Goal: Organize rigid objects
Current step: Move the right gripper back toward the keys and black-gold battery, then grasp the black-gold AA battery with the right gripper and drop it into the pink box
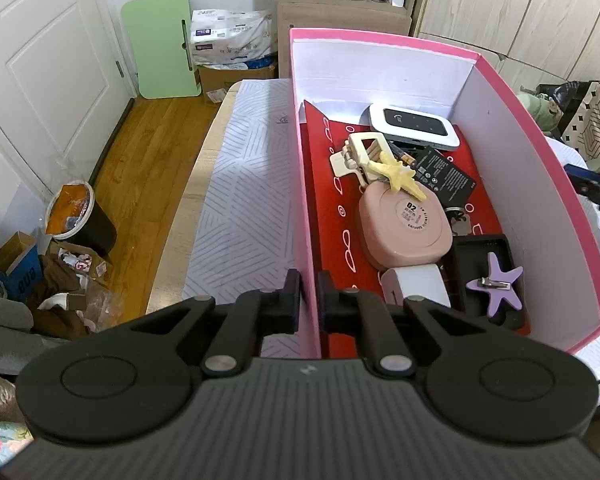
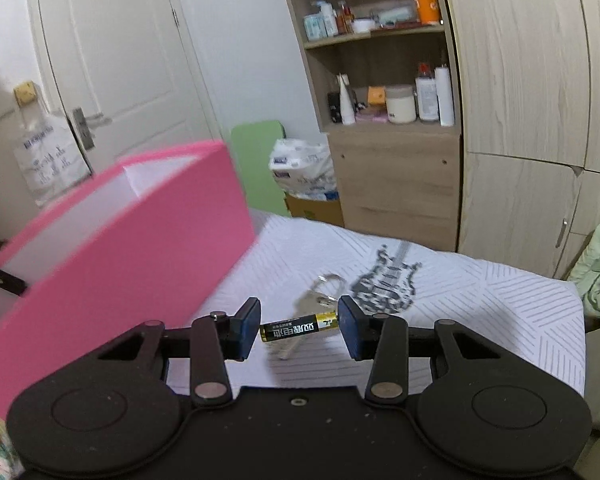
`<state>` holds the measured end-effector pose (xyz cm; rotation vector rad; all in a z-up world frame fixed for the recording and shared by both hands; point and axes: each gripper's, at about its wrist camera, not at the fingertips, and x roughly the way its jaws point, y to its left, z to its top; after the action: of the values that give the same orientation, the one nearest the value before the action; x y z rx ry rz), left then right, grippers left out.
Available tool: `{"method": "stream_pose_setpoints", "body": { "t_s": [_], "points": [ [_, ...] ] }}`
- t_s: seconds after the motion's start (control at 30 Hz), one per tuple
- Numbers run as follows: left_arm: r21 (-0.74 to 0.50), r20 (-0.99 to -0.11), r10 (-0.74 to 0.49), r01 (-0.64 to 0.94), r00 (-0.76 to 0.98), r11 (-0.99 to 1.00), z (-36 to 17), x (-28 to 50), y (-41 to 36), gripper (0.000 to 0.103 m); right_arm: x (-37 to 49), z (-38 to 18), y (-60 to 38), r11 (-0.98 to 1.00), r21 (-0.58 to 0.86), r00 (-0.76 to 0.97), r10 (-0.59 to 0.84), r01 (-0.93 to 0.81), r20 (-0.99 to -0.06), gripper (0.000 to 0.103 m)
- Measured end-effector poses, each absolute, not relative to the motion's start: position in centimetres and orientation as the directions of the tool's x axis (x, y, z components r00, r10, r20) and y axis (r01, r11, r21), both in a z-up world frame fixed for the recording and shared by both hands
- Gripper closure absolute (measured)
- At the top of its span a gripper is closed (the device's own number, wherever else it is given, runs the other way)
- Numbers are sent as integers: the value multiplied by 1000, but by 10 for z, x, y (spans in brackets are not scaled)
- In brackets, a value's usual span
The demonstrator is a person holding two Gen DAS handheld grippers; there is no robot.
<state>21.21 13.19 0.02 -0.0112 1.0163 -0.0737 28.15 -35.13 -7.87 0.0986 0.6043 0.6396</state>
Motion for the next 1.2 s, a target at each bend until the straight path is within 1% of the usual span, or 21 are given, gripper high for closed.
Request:
{"method": "stream_pose_setpoints", "body": {
  "t_s": [0.13, 0.27, 0.43, 0.57, 0.67, 0.77, 0.83, 0.97, 1.03, 1.1, 1.2],
  "points": [
    [-46, -843, -73, 63, 533, 997, 0, 210, 134, 96, 260, -53, -347, 770, 314, 636, 636, -555, -436, 56],
    [-35, -829, -73, 78, 554, 996, -1, 207, 133, 96, 236, -20, -328, 696, 323, 597, 717, -642, -358, 55],
    [-28, -820, -81, 101, 566, 994, -2, 204, 134, 96, 219, 16, -291, 593, 321, 494, 800, -738, -341, 55],
    [-40, -804, -92, 101, 587, 994, -4, 199, 136, 95, 218, 29, -250, 557, 212, 451, 801, -803, -394, 56],
    [-67, -796, -113, 99, 595, 993, -5, 198, 140, 94, 228, 24, -215, 559, 99, 449, 749, -823, -487, 56],
    [-76, -790, -123, 102, 600, 992, -6, 197, 141, 93, 250, 16, -193, 569, 38, 454, 693, -822, -560, 56],
    [-83, -788, -131, 106, 601, 991, -6, 197, 142, 93, 271, 11, -183, 593, 39, 455, 656, -804, -602, 56],
    [-88, -782, -141, 116, 607, 989, -8, 196, 143, 92, 308, 4, -168, 647, 133, 407, 612, -751, -678, 56],
    [-92, -779, -147, 121, 609, 988, -8, 196, 144, 92, 317, -1, -159, 669, 155, 379, 579, -727, -722, 55],
    [-99, -779, -155, 125, 608, 987, -8, 195, 145, 91, 325, -8, -149, 675, 159, 351, 552, -720, -756, 55],
    [-102, -777, -161, 131, 609, 986, -9, 195, 145, 91, 328, -17, -138, 697, 111, 367, 499, -709, -785, 55]
  ]
}}
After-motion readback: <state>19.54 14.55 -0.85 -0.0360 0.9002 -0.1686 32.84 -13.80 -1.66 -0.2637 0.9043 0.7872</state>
